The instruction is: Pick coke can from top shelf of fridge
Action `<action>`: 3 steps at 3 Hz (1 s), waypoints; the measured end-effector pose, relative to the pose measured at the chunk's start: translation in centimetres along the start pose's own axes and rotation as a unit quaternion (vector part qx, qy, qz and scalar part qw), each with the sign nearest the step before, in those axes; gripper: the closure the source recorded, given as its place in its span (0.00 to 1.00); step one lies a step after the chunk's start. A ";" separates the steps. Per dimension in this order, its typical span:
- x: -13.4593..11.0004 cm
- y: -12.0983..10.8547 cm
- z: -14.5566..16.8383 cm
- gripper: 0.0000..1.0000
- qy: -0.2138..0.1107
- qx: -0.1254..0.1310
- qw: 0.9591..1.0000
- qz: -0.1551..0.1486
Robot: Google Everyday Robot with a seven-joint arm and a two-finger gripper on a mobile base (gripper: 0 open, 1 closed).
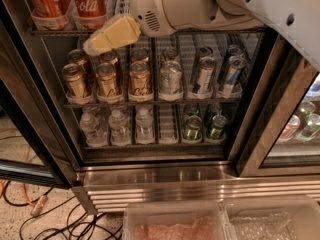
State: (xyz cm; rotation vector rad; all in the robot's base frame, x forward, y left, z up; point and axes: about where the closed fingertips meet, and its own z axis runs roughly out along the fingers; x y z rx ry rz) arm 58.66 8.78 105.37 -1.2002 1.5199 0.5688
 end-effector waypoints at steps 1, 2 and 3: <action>-0.7 -0.4 1.2 0.00 -0.017 -0.001 1.000 0.003; -0.8 -0.9 2.0 0.00 -0.028 0.003 1.000 0.011; -0.7 -1.6 2.5 0.00 -0.037 0.008 0.999 0.017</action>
Offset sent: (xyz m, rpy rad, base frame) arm 0.0290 0.0183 -0.0014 0.0948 0.0013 -0.0139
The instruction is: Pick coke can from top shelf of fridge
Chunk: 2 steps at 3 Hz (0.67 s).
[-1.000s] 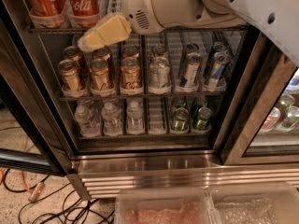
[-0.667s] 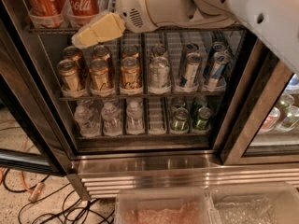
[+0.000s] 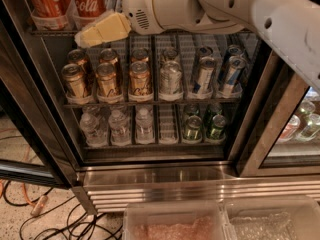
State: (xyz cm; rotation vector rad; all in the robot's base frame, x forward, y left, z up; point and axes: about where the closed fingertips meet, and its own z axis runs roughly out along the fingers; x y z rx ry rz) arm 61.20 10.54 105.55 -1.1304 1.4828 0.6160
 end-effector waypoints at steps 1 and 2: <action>-0.1 -0.6 0.5 0.00 -0.008 0.002 1.000 0.004; -0.4 -1.3 1.7 0.00 -0.019 -0.001 1.000 0.005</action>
Offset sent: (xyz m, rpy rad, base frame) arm 0.0234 0.0029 0.0020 0.0455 -0.0044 -0.0093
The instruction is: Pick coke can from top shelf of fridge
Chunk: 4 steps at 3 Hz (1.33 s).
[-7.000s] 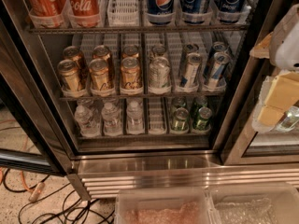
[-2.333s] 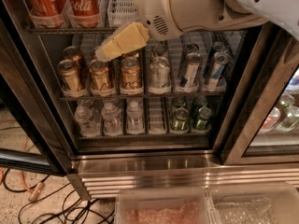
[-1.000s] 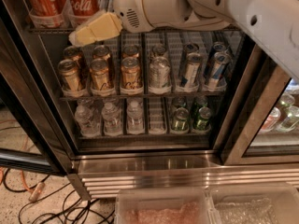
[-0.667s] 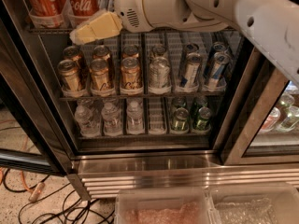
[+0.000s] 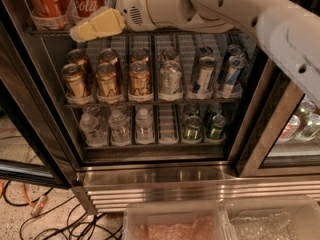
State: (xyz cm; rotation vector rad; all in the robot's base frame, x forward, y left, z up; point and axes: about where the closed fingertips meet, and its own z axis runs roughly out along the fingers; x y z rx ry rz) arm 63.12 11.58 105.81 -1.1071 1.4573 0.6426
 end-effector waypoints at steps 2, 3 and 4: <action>-0.8 -0.2 1.6 0.00 -0.009 -0.013 1.000 -0.002; -1.3 -0.1 2.7 0.00 -0.014 -0.023 1.000 -0.004; -1.8 0.0 3.9 0.00 -0.018 -0.033 0.999 -0.007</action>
Offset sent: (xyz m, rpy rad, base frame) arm 0.0157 0.0214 0.0074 0.0197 -0.0050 0.0429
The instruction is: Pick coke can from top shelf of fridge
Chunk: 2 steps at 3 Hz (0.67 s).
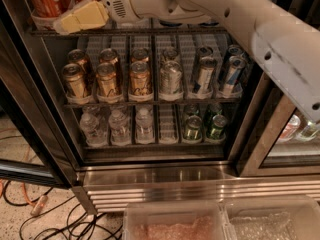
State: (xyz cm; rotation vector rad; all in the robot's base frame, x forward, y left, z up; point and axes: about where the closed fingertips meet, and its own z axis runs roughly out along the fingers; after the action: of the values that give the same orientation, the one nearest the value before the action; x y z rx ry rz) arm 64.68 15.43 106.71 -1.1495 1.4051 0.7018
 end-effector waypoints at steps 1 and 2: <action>-0.2 0.1 1.2 0.03 -0.005 -0.009 1.000 0.000; -0.2 0.1 1.2 0.26 -0.005 -0.009 1.000 0.000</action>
Offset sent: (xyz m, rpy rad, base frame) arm 0.0073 0.0175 -0.0048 0.0149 0.0012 0.0286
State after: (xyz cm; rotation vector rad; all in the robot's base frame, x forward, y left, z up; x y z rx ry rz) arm 64.98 16.63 106.65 -1.1592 1.3920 0.7204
